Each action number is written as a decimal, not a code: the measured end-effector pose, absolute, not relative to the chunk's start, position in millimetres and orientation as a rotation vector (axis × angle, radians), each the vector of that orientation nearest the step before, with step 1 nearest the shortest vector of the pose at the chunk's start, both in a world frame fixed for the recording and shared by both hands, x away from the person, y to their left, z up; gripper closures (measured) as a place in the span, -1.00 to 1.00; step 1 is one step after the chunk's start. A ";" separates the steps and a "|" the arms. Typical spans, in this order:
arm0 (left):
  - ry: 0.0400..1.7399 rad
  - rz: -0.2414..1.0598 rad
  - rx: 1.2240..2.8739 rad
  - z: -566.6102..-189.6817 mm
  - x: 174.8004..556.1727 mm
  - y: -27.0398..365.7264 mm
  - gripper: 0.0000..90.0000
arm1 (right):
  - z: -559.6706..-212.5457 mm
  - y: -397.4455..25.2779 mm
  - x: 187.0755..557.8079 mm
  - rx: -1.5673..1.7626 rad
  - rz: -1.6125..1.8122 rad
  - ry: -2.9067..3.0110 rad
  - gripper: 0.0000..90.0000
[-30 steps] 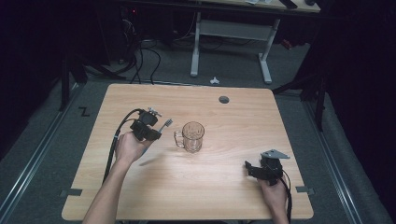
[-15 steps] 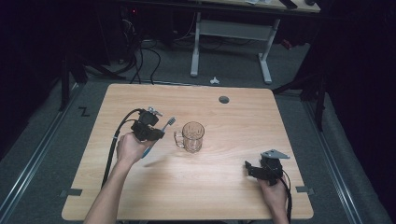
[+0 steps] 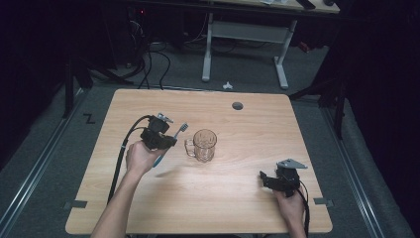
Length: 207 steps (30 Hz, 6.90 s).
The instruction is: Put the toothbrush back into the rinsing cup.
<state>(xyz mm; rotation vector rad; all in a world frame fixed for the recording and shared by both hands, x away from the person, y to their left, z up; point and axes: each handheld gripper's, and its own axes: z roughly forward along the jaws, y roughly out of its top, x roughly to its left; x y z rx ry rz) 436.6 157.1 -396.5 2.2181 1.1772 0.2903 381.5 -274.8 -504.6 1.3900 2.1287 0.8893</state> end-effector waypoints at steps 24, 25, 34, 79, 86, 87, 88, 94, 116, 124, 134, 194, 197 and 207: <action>1.152 0.305 2.102 -386.9 433.1 156.9 0.78 | -504.6 -274.8 381.5 1.390 0.889 2.129 -0.51; 1.151 0.306 2.101 -386.5 433.1 156.9 0.78 | -504.6 -274.8 381.5 1.390 0.889 2.129 -0.51; 1.119 0.330 2.064 -379.3 433.3 150.3 0.78 | -504.6 -274.8 381.5 1.390 0.889 2.129 -0.51; 1.001 0.362 1.870 -355.9 456.7 114.2 0.79 | -504.6 -274.8 381.5 1.388 0.889 2.131 -0.51; 0.987 0.372 1.844 -356.5 457.9 112.2 0.79 | -504.6 -274.7 381.5 1.389 0.890 2.130 -0.51; 0.986 0.370 1.840 -356.6 458.4 112.2 0.79 | -504.6 -274.8 381.5 1.389 0.890 2.130 -0.51; 0.986 0.371 1.837 -356.9 458.8 112.1 0.79 | -504.6 -274.8 381.5 1.389 0.890 2.130 -0.51; 0.983 0.369 1.823 -358.4 460.4 110.0 0.79 | -504.6 -274.8 381.5 1.389 0.890 2.130 -0.51; 0.964 0.364 1.817 -362.8 463.2 108.0 0.78 | -504.6 -274.7 381.4 1.389 0.890 2.131 -0.51; 0.966 0.362 1.823 -366.2 463.2 109.5 0.78 | -504.6 -274.8 381.4 1.387 0.889 2.132 -0.51; 0.975 0.362 1.828 -366.6 462.1 112.8 0.76 | -504.6 -274.8 381.4 1.387 0.889 2.132 -0.51; 1.024 0.356 1.851 -380.8 442.0 136.7 0.76 | -504.7 -274.6 381.5 1.385 0.890 2.133 -0.51; 1.029 0.354 1.846 -382.6 441.3 138.3 0.76 | -504.7 -274.6 381.5 1.385 0.890 2.133 -0.51; 1.032 0.359 1.856 -385.8 439.0 139.1 0.76 | -504.7 -274.5 381.5 1.385 0.891 2.133 -0.51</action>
